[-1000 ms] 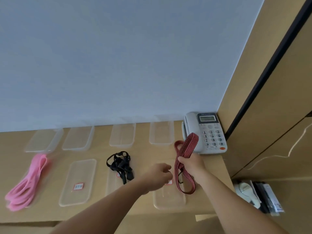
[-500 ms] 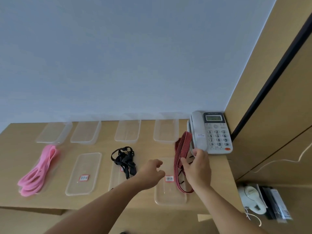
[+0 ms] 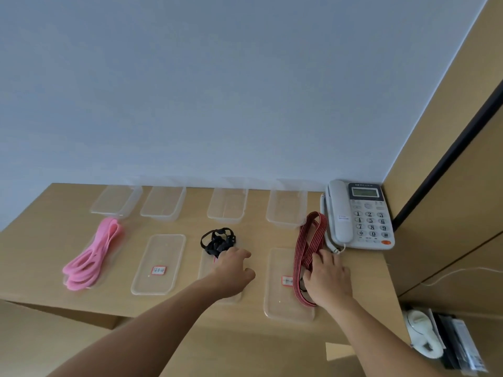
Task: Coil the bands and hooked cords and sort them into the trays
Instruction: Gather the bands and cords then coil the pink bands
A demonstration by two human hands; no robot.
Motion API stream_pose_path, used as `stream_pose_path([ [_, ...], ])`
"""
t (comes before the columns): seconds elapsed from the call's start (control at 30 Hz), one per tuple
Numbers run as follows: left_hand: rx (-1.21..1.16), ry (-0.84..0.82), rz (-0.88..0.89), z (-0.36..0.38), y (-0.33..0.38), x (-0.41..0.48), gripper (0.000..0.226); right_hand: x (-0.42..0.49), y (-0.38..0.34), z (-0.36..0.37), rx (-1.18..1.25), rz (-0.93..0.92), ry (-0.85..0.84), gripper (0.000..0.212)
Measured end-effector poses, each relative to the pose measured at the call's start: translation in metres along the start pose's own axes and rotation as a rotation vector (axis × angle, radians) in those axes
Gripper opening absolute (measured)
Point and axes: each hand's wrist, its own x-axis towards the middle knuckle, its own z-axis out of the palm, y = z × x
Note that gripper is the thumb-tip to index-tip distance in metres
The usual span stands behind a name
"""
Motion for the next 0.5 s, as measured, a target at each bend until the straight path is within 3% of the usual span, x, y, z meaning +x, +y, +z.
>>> stream_pose_path([
  [0.23, 0.038, 0.110, 0.066, -0.032, -0.046, -0.020, 0.053, -0.011, -0.039, -0.032, 0.115, -0.066, 0.286, 0.027],
  [0.5, 0.205, 0.248, 0.014, -0.086, -0.184, -0.084, 0.060, -0.044, -0.213, -0.055, 0.051, -0.344, 0.093, 0.043],
])
